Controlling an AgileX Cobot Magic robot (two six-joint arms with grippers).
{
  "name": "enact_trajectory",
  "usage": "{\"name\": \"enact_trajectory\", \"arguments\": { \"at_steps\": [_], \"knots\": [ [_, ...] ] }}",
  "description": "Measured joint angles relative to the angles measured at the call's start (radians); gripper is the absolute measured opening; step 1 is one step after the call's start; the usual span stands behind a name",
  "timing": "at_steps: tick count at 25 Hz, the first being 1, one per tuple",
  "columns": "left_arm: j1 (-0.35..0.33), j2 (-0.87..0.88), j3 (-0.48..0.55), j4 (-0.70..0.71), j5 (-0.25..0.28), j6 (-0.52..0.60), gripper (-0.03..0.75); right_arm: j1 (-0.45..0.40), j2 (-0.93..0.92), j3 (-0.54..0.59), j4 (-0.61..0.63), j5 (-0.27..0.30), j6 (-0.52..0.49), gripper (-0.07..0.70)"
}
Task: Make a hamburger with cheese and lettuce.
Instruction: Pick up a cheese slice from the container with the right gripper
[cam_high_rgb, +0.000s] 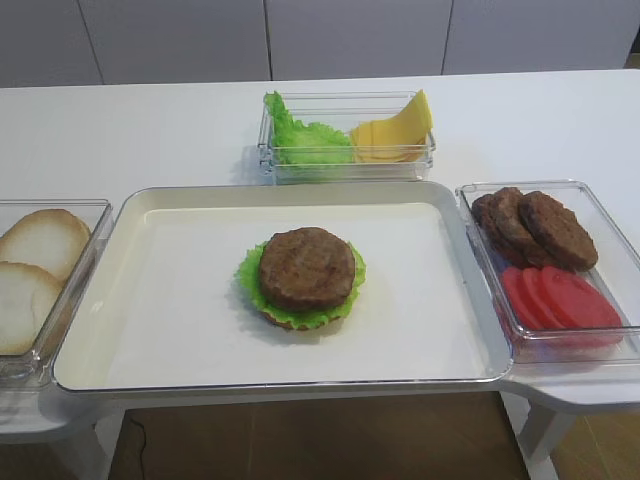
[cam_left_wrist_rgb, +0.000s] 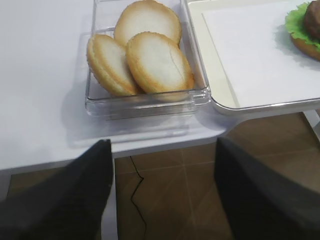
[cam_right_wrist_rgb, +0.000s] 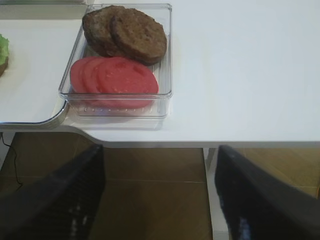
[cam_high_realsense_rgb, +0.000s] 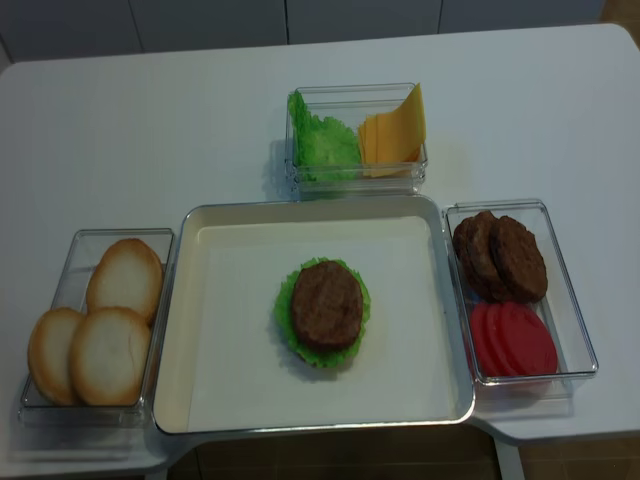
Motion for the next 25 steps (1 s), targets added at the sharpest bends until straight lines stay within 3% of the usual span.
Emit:
{"name": "enact_trajectory", "arguments": {
  "at_steps": [25],
  "knots": [
    [0.0, 0.0, 0.0, 0.0, 0.0, 0.0, 0.471, 0.0, 0.0, 0.0, 0.0, 0.0, 0.001, 0.538]
  ]
}}
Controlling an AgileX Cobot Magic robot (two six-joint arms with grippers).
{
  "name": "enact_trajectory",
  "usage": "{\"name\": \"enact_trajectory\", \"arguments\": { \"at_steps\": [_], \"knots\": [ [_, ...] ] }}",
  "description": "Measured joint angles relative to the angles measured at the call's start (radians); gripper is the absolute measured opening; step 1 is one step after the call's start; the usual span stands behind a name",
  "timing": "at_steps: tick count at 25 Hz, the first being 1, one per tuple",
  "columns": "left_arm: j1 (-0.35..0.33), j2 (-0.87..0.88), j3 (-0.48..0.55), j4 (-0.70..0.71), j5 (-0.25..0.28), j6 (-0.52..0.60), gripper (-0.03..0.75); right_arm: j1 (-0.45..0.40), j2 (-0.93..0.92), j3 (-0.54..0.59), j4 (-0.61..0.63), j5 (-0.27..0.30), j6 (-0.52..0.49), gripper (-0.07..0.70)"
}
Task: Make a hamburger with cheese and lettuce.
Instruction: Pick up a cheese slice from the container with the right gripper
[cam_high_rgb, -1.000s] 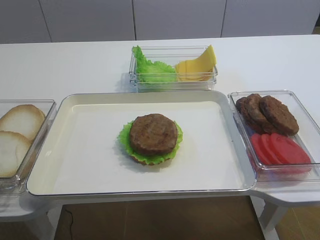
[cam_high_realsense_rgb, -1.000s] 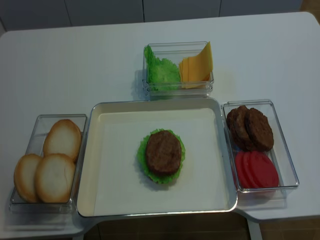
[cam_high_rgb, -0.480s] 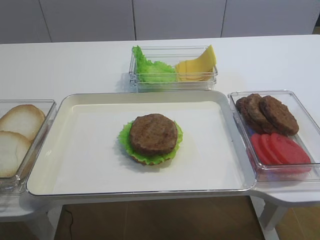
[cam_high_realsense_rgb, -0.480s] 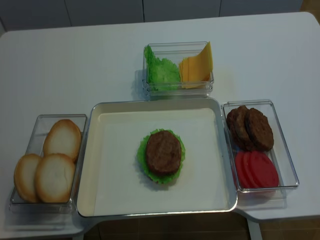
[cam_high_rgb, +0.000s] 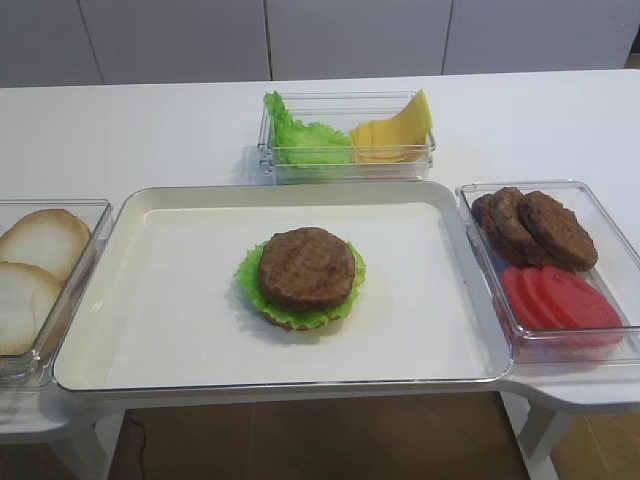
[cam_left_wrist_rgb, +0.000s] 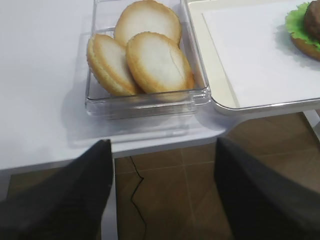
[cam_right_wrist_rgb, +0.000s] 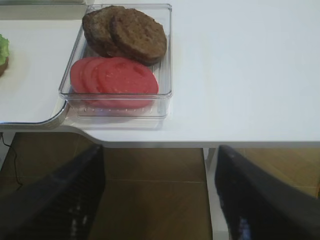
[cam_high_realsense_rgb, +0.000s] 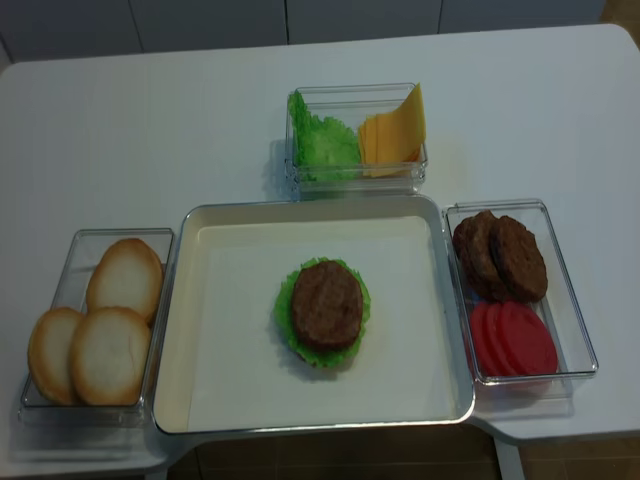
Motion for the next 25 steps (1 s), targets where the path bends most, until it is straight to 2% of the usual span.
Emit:
{"name": "enact_trajectory", "arguments": {
  "at_steps": [15, 20, 25],
  "knots": [
    [0.0, 0.0, 0.0, 0.0, 0.0, 0.0, 0.471, 0.0, 0.0, -0.004, -0.01, -0.007, -0.002, 0.538],
    [0.0, 0.0, 0.0, 0.0, 0.0, 0.0, 0.471, 0.0, 0.012, -0.057, -0.004, -0.044, -0.002, 0.538],
    [0.0, 0.0, 0.0, 0.0, 0.0, 0.0, 0.471, 0.0, 0.15, -0.159, 0.021, -0.05, -0.002, 0.538]
  ]
}}
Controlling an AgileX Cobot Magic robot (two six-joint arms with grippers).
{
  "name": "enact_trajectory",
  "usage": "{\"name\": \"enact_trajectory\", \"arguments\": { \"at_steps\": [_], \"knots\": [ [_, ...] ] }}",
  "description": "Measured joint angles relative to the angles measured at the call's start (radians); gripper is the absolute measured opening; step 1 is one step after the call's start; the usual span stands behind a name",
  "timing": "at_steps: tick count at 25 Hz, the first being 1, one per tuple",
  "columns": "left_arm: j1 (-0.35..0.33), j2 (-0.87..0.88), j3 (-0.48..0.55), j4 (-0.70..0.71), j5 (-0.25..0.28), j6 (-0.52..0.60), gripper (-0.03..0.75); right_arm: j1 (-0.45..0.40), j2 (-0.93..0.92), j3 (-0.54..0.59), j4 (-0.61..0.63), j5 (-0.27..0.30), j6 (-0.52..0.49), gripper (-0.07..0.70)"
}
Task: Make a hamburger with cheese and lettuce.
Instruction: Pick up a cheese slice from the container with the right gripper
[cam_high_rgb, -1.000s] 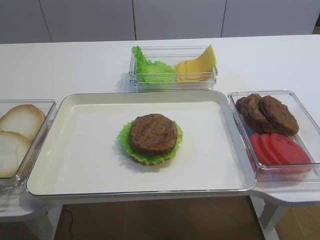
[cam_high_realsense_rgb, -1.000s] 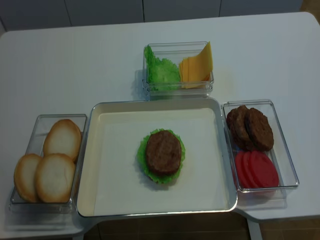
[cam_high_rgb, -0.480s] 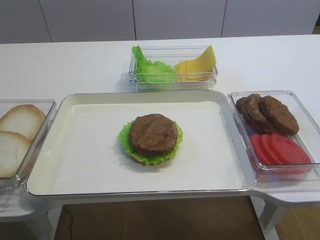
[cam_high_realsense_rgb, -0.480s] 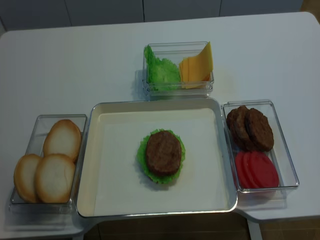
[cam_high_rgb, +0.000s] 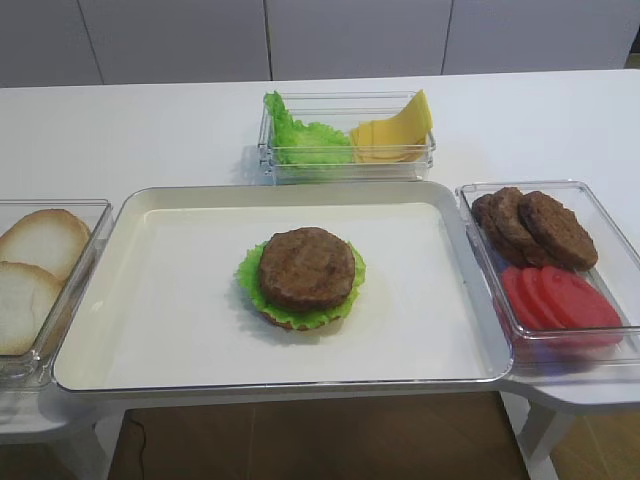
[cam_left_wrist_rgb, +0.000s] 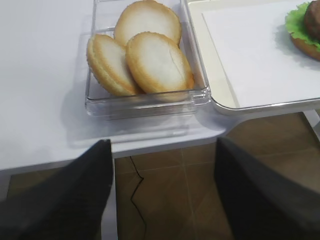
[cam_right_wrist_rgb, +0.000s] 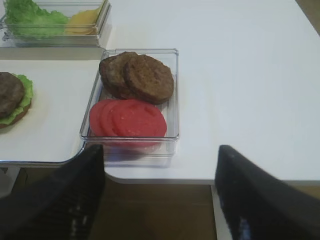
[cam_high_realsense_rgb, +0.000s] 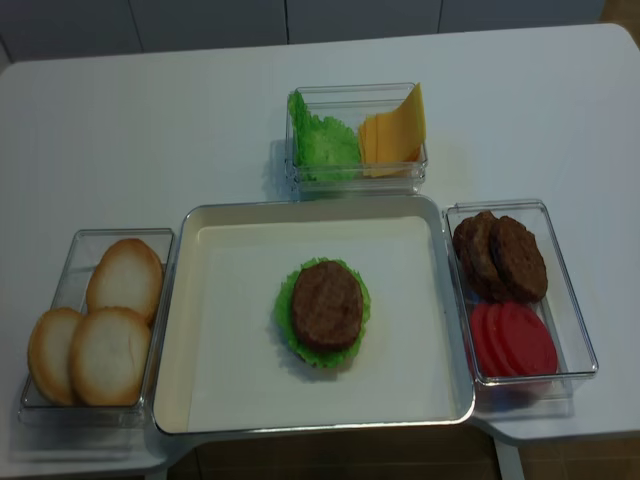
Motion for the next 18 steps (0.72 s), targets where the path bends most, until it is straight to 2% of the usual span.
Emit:
{"name": "enact_trajectory", "arguments": {
  "at_steps": [6, 13, 18],
  "knots": [
    [0.0, 0.0, 0.0, 0.0, 0.0, 0.0, 0.471, 0.0, 0.234, -0.135, 0.007, -0.023, 0.0, 0.538],
    [0.0, 0.0, 0.0, 0.0, 0.0, 0.0, 0.471, 0.0, 0.528, -0.277, 0.039, -0.145, -0.006, 0.538],
    [0.0, 0.0, 0.0, 0.0, 0.0, 0.0, 0.471, 0.0, 0.784, -0.409, 0.11, -0.206, -0.079, 0.538]
  ]
}}
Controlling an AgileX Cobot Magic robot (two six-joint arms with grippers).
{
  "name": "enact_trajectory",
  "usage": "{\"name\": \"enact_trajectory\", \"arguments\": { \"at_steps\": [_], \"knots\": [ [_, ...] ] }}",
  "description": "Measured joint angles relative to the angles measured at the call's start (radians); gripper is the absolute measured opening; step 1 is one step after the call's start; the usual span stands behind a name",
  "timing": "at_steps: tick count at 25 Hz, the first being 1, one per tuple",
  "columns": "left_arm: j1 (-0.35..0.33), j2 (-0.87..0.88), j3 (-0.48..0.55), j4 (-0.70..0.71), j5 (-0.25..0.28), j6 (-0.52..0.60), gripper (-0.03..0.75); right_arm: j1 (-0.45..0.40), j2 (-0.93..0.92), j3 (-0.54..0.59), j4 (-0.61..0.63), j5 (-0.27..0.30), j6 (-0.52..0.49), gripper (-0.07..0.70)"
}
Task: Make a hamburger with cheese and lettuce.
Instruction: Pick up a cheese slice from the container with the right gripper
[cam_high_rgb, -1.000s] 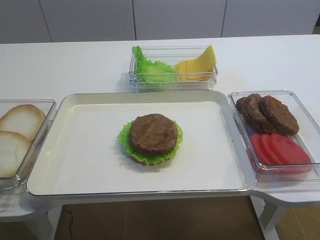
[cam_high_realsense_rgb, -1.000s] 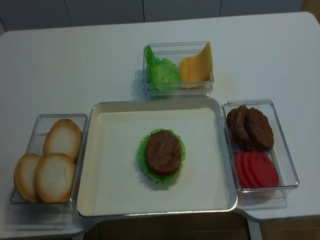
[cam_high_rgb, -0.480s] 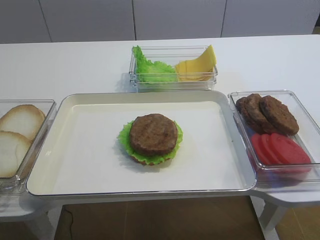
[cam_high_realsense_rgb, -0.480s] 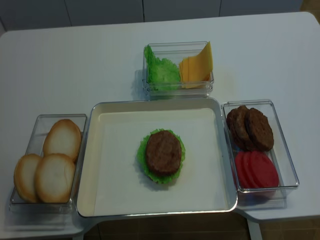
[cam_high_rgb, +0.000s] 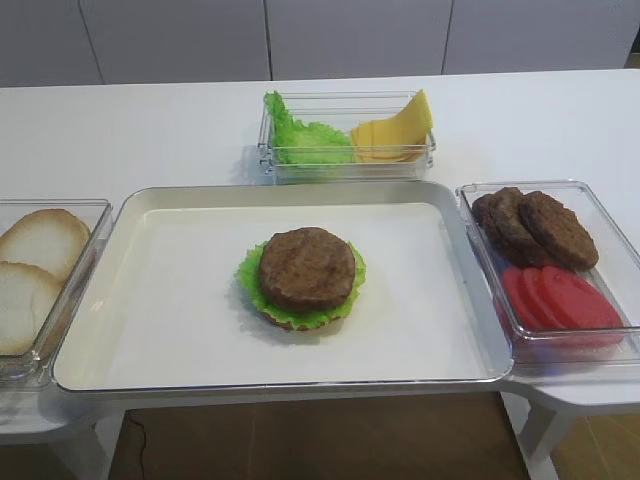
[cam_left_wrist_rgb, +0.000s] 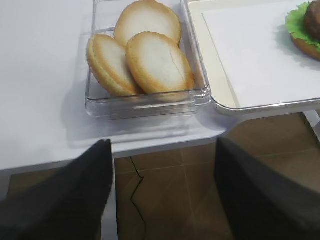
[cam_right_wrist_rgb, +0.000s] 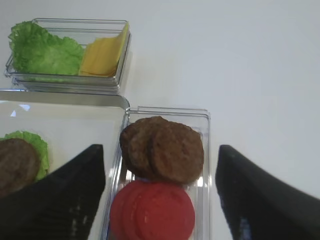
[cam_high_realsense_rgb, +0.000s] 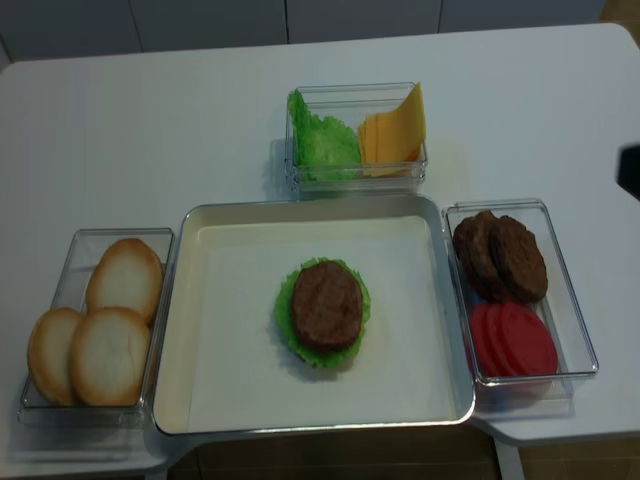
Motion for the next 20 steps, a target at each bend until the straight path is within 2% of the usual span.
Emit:
{"name": "enact_trajectory", "arguments": {
  "at_steps": [12, 20],
  "knots": [
    [0.0, 0.0, 0.0, 0.0, 0.0, 0.0, 0.471, 0.0, 0.646, -0.46, 0.223, -0.02, -0.164, 0.538],
    [0.0, 0.0, 0.0, 0.0, 0.0, 0.0, 0.471, 0.0, 1.022, -0.786, 0.319, 0.029, -0.215, 0.535]
  ]
}}
